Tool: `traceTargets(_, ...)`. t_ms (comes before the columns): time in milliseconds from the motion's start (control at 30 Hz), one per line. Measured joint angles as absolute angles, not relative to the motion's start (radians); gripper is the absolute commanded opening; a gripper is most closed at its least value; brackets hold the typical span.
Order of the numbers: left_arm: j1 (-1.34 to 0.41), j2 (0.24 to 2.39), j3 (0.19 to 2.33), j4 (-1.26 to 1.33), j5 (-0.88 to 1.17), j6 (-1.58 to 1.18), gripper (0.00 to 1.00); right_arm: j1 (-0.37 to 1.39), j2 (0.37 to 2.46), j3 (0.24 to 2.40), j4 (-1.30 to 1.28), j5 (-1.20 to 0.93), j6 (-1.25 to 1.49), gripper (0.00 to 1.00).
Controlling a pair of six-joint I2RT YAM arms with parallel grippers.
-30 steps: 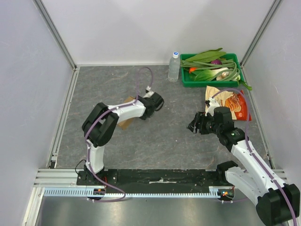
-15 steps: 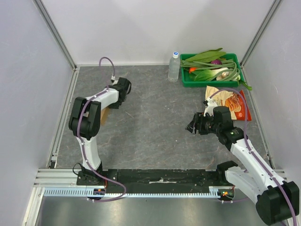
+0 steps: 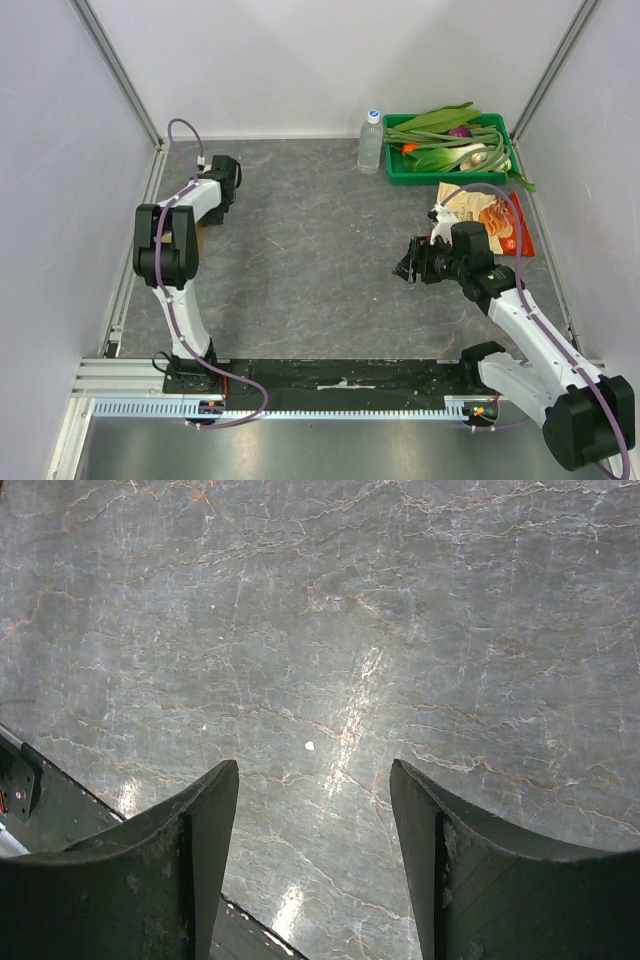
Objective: Fold the paper box
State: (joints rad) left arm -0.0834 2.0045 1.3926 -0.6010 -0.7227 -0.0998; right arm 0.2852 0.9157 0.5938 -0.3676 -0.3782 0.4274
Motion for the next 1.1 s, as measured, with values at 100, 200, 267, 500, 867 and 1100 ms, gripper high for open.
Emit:
traceTargets(100,-0.057,2.004,1.392,-0.595,-0.722,-0.077,0.60,0.285,0.919,0.594,-0.368,-0.380,0.424,0.70)
traceTargets(200,-0.038,2.004,1.384,-0.583,-0.723,-0.054,0.60,0.285,0.920,0.594,-0.368,-0.380,0.421,0.70)
traceTargets(267,-0.028,2.004,1.377,-0.574,-0.723,-0.043,0.60,0.285,0.921,0.594,-0.368,-0.381,0.418,0.70)
traceTargets(500,-0.015,1.985,1.351,-0.544,-0.707,0.006,0.63,0.284,0.922,0.603,-0.378,-0.386,0.417,0.70)
traceTargets(867,-0.006,1.792,1.366,-0.637,-0.505,-0.041,0.71,0.284,0.861,0.668,-0.460,-0.316,0.407,0.74)
traceTargets(1100,-0.008,1.335,1.374,-0.597,0.112,-0.206,0.76,0.284,0.732,0.761,-0.529,-0.184,0.384,0.98)
